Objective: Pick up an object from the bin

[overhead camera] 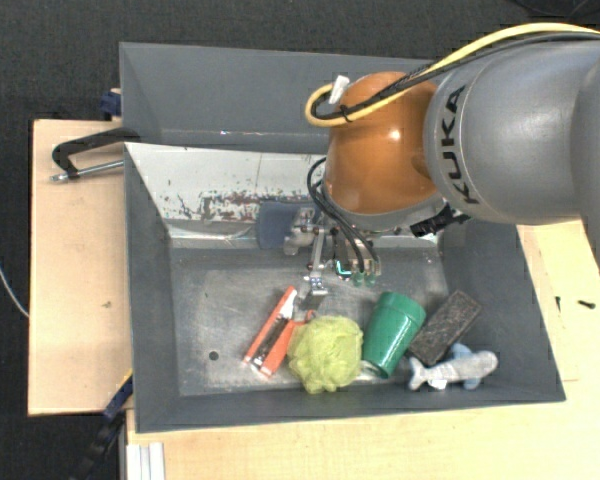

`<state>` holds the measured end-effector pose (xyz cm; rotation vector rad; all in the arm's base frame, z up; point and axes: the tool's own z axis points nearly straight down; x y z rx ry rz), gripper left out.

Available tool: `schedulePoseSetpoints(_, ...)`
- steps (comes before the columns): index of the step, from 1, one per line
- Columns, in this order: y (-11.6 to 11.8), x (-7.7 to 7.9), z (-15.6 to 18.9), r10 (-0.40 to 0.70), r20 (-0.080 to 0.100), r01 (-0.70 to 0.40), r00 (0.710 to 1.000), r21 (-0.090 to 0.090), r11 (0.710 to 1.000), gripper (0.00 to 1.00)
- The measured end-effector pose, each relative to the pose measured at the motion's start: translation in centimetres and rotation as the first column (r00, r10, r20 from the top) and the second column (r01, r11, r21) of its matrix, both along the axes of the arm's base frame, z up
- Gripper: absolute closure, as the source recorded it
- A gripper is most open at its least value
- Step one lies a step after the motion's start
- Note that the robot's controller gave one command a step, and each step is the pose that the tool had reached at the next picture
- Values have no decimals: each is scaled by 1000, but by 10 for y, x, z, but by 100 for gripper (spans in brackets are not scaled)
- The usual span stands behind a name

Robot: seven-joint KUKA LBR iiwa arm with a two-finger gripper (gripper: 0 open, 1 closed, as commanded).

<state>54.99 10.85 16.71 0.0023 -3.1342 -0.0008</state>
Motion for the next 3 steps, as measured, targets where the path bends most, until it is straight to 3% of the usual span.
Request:
schedulePoseSetpoints(1,0,2,4,-1,8,1,1000,1,1000,0)
schedulePoseSetpoints(2,-15,-9,-75,135,19,-135,991,8,991,100)
schedulePoseSetpoints(3,-15,-9,-75,134,20,-135,991,8,991,100)
